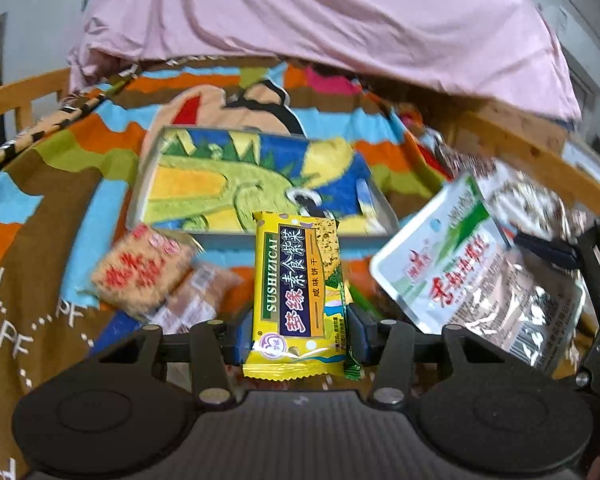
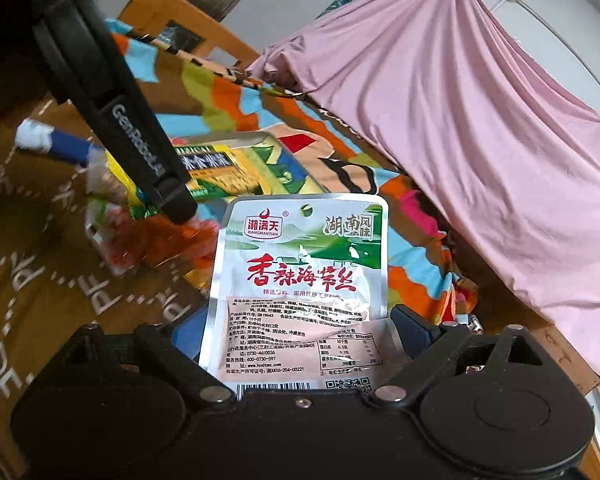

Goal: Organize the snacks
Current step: 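Lift both held packets and carry them over the dinosaur tray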

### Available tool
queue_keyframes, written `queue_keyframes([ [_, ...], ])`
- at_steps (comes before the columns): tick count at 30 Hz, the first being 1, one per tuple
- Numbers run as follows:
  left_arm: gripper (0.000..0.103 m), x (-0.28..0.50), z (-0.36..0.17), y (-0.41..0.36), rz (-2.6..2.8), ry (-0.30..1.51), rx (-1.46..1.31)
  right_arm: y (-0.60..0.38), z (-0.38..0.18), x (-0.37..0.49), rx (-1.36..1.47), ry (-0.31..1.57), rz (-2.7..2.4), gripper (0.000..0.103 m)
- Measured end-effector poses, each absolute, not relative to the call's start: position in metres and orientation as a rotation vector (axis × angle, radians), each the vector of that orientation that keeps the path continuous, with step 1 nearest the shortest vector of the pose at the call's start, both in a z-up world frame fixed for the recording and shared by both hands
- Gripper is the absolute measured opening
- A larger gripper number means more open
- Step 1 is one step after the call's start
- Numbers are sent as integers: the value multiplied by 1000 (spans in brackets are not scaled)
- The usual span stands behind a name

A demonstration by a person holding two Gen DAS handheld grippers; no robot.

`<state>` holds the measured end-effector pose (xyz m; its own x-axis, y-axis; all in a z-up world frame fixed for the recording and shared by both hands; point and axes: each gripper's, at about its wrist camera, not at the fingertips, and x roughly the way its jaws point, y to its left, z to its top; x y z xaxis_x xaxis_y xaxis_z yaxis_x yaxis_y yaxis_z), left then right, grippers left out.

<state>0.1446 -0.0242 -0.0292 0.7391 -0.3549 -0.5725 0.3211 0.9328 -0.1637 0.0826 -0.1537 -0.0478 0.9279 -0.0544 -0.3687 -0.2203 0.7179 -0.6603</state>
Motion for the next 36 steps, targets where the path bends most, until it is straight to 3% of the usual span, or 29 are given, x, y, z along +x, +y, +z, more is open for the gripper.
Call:
queue_keyframes([
  [16,51,237,37,-4,-311,445,-102,-136,62,194,-931,327,83,95],
  [25,52,302,23,16,-286,405,-137,-139,30,283,-814,297,30,95],
  [36,52,379,-60,2,-303,554,-217,-153,-37,359,-663,390,27,95],
])
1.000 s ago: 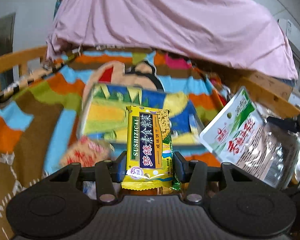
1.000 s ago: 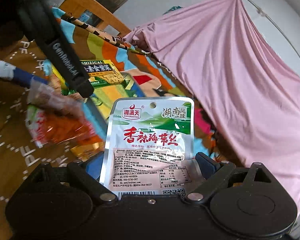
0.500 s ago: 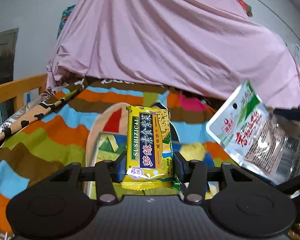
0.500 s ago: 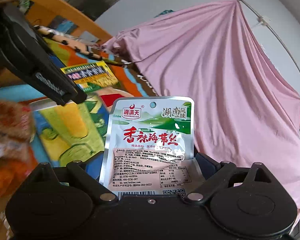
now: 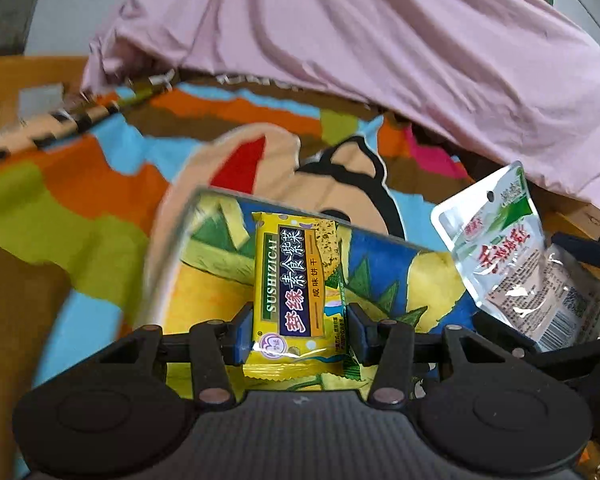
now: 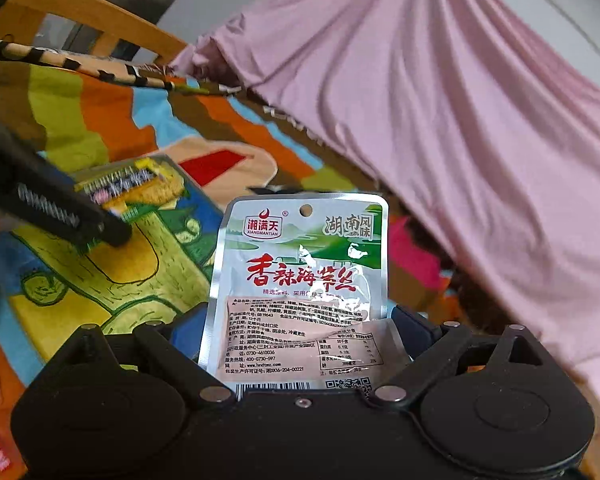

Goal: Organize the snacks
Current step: 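Lift both held packets and carry them over the dinosaur tray, then lower both packets into the tray and open both tools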

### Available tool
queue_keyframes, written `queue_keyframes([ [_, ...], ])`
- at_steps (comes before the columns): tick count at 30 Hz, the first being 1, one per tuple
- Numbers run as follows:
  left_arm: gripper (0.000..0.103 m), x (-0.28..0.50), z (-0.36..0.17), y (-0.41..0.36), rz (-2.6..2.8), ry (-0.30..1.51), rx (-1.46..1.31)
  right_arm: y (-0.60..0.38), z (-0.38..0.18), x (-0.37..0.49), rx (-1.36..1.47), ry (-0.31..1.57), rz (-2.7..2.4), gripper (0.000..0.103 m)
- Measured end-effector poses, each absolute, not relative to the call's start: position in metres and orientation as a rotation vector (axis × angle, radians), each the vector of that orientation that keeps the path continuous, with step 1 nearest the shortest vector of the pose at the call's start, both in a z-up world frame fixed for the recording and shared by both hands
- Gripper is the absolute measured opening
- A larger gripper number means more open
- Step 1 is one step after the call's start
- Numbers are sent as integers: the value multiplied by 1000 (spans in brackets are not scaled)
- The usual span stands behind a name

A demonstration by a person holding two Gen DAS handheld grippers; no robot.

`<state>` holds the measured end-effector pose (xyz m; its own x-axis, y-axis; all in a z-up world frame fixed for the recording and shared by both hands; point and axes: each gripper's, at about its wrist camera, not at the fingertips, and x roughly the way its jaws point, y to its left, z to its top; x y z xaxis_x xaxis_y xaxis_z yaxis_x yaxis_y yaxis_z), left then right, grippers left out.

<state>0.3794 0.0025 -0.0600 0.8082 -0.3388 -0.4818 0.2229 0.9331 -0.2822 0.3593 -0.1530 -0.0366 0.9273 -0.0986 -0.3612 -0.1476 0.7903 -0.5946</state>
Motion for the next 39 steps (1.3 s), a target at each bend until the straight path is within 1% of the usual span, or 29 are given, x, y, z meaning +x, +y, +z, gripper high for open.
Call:
queue_keyframes([
  [9,52,400,-98,-9,-333,706,-278,-159,-74,397,-513,583,27,95],
  [14,52,401,-97,-11,-341,715,-258,-166,-87,407,-425,668,33,96],
  [15,54,400,-96,-11,-339,716,-260,-167,-90,408,-409,680,42,96],
  [18,70,401,-95,-10,-336,721,-273,-173,-97,410,-359,722,62,99],
  [19,74,402,-94,-10,-325,721,-273,-175,-99,410,-349,738,76,100],
  [20,75,401,-93,-10,-316,723,-272,-176,-99,408,-347,737,79,100],
  [21,76,399,-91,-9,-311,722,-272,-177,-98,405,-347,728,81,102],
  [24,82,393,-82,-4,-294,705,-277,-182,-89,394,-315,700,88,102],
  [28,94,372,-64,6,-264,635,-283,-187,-65,374,-263,635,83,102],
  [36,102,308,-14,23,-193,465,-238,-176,-6,306,-264,430,126,102],
  [39,102,279,5,30,-182,398,-249,-174,12,273,-259,359,129,102],
])
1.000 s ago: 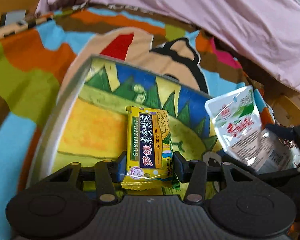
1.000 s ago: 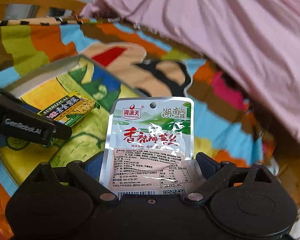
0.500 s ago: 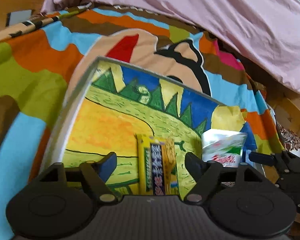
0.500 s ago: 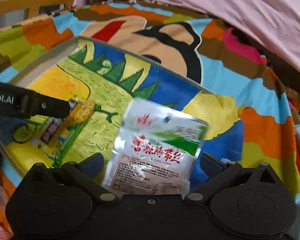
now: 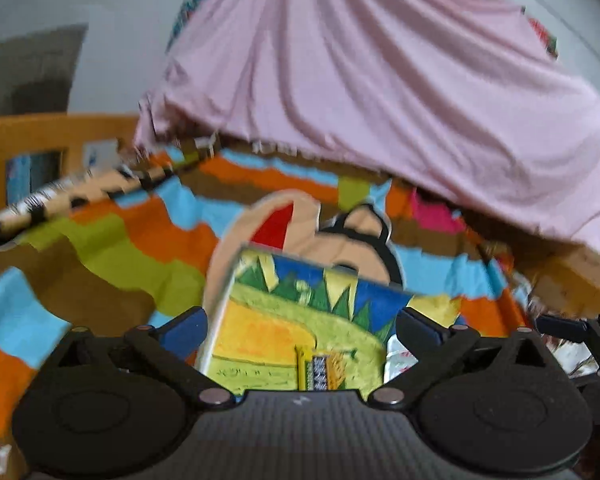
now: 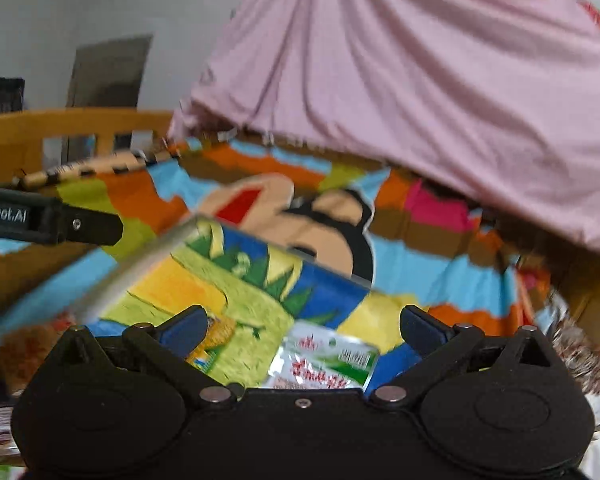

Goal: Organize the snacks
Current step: 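Lower both packets into the tray and open both tools, then withdraw both tools from the tray back toward the remaining snacks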

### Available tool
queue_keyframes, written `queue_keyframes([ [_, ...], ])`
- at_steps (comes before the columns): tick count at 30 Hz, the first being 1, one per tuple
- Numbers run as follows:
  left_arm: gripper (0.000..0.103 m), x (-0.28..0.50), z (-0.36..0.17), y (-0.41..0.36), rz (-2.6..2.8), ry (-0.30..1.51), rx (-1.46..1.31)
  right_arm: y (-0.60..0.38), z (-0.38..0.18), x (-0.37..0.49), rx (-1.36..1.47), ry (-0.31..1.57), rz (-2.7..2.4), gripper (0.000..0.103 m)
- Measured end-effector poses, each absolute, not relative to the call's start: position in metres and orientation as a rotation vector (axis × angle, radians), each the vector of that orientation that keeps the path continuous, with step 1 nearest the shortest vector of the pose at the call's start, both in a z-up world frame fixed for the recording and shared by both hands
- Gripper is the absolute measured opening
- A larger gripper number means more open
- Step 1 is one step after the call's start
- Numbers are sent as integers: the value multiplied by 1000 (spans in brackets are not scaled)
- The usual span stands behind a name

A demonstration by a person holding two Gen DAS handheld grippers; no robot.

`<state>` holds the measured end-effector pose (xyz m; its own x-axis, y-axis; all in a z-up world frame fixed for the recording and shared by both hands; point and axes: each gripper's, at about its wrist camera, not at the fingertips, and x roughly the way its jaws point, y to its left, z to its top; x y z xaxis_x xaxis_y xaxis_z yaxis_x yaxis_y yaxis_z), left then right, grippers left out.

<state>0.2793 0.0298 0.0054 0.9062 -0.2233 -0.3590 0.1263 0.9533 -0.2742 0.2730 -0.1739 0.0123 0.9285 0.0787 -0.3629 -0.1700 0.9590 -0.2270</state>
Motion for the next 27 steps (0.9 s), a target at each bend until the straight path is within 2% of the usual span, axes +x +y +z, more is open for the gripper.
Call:
queue_keyframes([
  [10,103,187,37,36,-181,251,-219,-182,38,155,-271,161,170,102],
  [15,103,152,38,33,-194,222,-173,-183,33,120,-321,172,189,102],
  [27,103,97,26,27,-208,313,-77,-198,32,83,-245,272,162,102],
])
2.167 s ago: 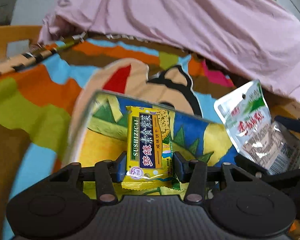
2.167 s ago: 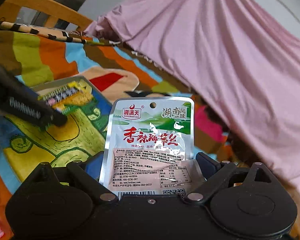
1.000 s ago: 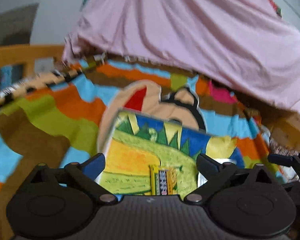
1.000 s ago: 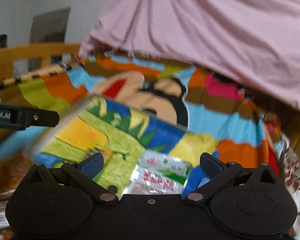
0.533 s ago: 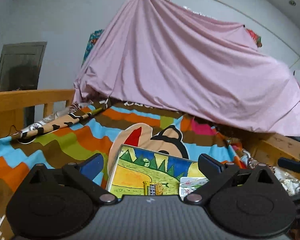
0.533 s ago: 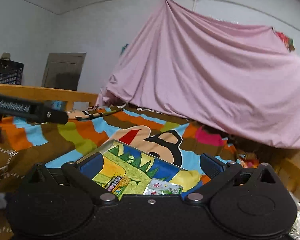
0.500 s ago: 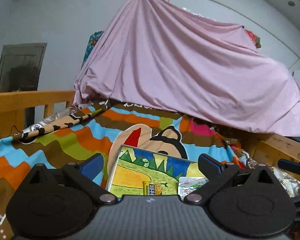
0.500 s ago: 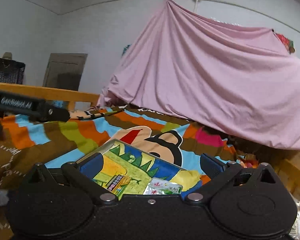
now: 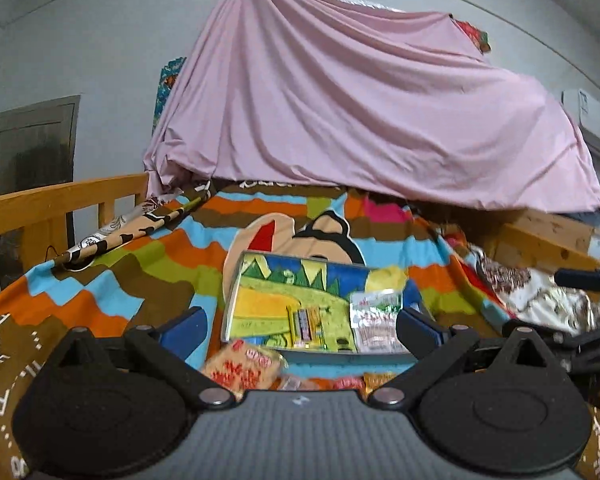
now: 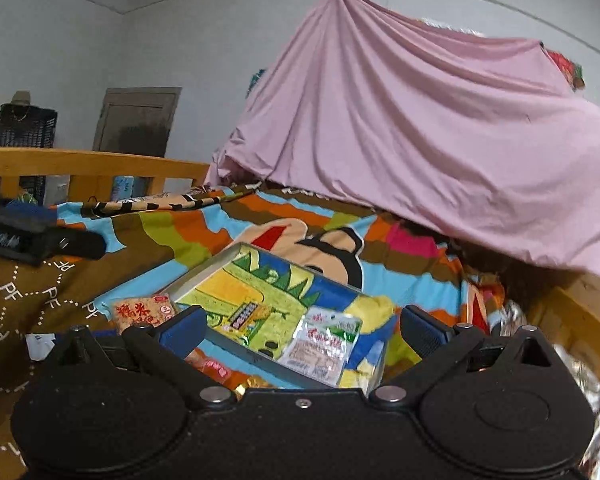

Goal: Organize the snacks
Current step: 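Withdraw both tools from the tray back toward the remaining snacks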

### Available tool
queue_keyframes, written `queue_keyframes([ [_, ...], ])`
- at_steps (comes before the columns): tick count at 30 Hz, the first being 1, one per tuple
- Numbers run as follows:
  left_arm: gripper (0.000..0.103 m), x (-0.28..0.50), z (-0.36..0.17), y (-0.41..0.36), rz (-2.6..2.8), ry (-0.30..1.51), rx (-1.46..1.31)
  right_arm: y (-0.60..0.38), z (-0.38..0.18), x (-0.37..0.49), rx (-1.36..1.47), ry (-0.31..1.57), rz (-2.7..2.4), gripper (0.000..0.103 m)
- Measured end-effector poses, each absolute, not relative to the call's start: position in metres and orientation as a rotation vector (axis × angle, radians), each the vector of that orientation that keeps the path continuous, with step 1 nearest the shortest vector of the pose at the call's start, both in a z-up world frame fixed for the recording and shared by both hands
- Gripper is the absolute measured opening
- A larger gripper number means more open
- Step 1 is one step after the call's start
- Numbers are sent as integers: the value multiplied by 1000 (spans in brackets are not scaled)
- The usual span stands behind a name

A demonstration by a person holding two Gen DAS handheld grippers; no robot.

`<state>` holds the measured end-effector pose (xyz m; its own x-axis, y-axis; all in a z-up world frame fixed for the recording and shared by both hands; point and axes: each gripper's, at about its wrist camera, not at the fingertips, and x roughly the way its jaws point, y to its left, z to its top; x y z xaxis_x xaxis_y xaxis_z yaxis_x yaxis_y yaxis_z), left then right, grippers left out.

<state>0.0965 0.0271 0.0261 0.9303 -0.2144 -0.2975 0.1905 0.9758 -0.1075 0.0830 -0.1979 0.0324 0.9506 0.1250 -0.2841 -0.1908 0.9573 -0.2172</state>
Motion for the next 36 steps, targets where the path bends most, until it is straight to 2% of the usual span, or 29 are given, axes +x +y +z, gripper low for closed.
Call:
queue_keyframes([
  [23,103,44,19,17,-216,429,29,-200,27,34,-210,426,114,102],
  [36,103,64,4,5,-279,621,76,-200,16,45,-214,549,112,102],
])
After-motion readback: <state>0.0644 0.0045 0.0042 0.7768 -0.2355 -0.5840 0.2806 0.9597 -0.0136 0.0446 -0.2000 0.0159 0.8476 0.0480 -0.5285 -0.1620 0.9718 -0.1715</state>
